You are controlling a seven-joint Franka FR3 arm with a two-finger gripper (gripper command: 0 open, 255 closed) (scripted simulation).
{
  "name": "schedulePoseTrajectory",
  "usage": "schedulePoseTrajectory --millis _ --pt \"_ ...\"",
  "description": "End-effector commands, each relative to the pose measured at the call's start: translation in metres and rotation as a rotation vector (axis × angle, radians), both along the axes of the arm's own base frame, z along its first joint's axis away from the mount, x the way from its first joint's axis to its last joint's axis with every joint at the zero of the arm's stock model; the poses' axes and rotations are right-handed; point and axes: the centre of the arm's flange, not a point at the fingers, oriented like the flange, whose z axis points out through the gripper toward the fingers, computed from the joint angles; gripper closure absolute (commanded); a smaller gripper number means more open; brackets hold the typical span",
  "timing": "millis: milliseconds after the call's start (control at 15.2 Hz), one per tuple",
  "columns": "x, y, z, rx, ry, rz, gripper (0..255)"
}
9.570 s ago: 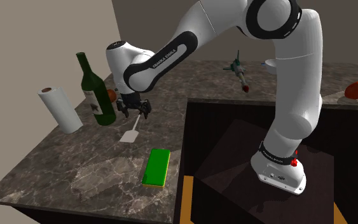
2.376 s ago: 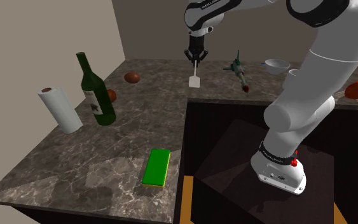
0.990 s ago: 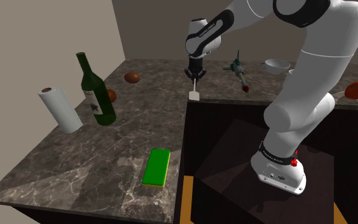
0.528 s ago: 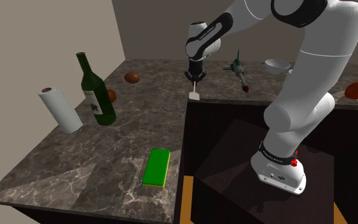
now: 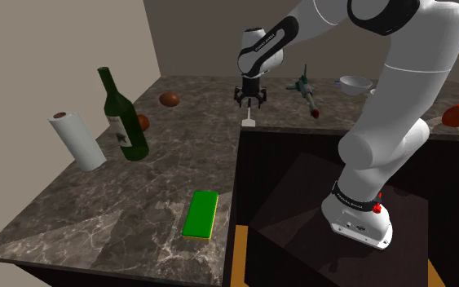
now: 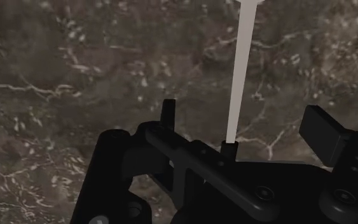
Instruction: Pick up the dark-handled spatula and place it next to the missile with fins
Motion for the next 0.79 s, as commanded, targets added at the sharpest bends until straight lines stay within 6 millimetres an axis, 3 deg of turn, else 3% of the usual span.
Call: schedulePoseTrajectory --millis 0,198,726 --pt "0.000 0.001 0.013 0.000 0.000 0.000 0" --pt "-0.002 0.003 0.050 0.000 0.000 0.000 0" --pt "-0.002 0.003 0.050 0.000 0.000 0.000 0"
